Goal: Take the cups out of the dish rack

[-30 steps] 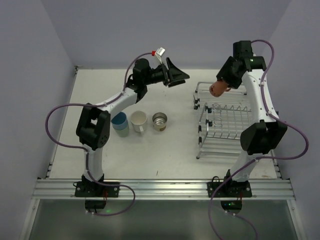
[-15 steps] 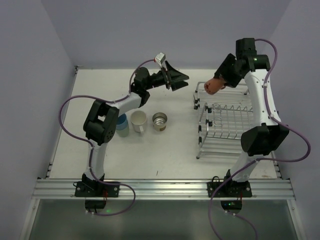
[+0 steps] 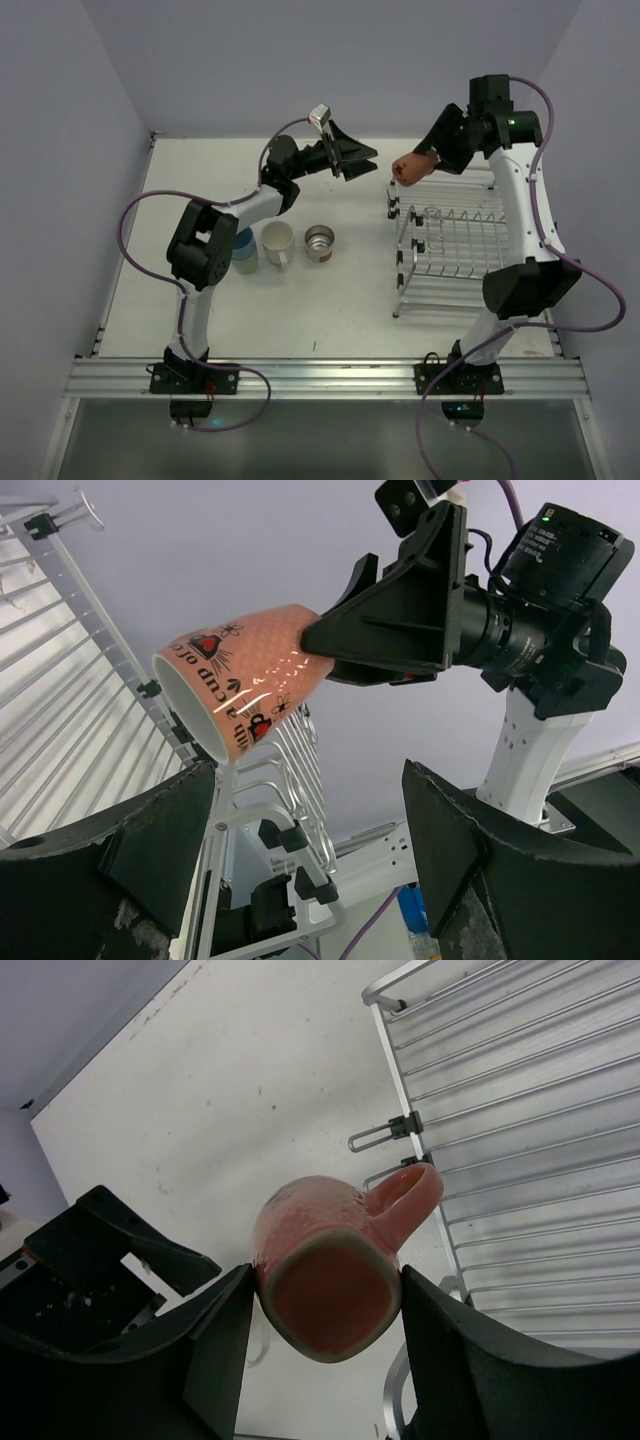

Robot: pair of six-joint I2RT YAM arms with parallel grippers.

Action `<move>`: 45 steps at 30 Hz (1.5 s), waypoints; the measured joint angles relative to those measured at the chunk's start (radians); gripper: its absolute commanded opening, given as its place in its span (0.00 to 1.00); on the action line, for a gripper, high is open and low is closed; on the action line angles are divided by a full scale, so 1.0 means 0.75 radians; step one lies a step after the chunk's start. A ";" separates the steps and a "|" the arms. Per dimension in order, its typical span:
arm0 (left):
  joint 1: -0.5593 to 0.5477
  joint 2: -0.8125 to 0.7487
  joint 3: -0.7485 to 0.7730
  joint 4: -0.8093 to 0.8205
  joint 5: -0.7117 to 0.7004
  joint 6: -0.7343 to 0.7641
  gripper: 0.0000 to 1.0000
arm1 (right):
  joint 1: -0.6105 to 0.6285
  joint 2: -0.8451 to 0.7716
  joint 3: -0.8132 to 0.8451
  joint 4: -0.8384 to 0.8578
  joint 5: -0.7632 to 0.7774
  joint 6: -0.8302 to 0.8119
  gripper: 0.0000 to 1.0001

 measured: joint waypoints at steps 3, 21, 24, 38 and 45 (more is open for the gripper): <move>-0.003 0.000 0.000 0.002 0.000 -0.002 0.79 | 0.006 -0.015 0.000 0.005 -0.028 0.012 0.00; -0.043 0.001 0.000 0.091 -0.016 -0.087 0.79 | 0.060 -0.025 0.000 0.095 -0.160 0.076 0.00; -0.051 0.001 0.000 0.114 -0.022 -0.115 0.79 | 0.067 -0.026 -0.009 0.116 -0.172 0.083 0.00; -0.059 0.014 -0.031 0.270 -0.086 -0.261 0.28 | 0.068 -0.125 -0.191 0.288 -0.276 0.199 0.00; -0.057 0.016 -0.041 0.333 -0.116 -0.303 0.00 | 0.070 -0.164 -0.278 0.371 -0.302 0.258 0.00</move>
